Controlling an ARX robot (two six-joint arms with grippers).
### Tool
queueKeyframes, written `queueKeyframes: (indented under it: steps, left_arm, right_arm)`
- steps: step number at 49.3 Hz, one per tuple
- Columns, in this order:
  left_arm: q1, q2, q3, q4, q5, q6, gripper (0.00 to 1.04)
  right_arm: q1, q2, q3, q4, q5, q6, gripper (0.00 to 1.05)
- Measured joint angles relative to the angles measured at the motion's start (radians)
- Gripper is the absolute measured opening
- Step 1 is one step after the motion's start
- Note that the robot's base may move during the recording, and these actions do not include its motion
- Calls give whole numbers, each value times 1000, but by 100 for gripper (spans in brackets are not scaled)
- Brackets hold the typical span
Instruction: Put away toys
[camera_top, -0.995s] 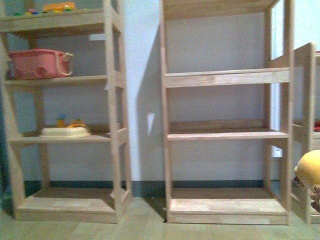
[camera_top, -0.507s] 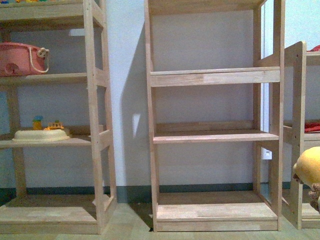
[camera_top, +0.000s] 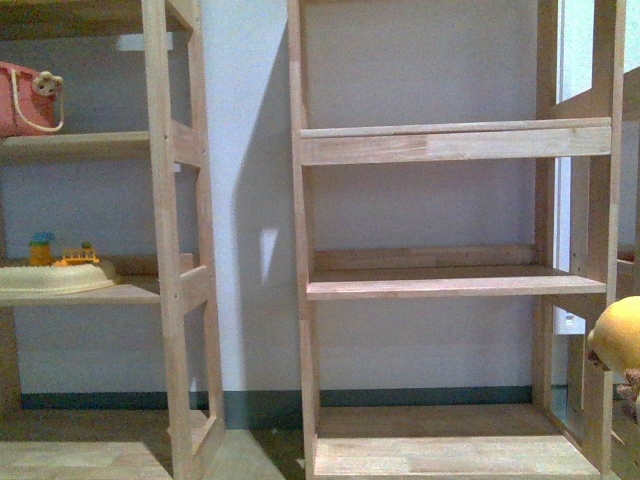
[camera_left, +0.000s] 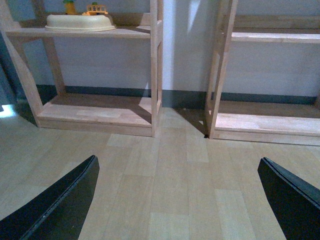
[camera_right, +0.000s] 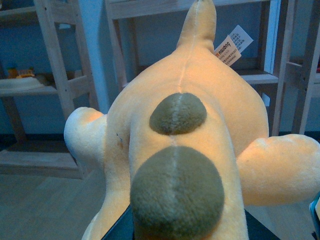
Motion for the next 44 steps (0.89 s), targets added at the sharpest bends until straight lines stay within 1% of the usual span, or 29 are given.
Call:
queueKeyframes:
  steps: [44]
  left_arm:
    - [0,0,0,0,0,0,99]
  right_arm:
    - [0,0,0,0,0,0,19]
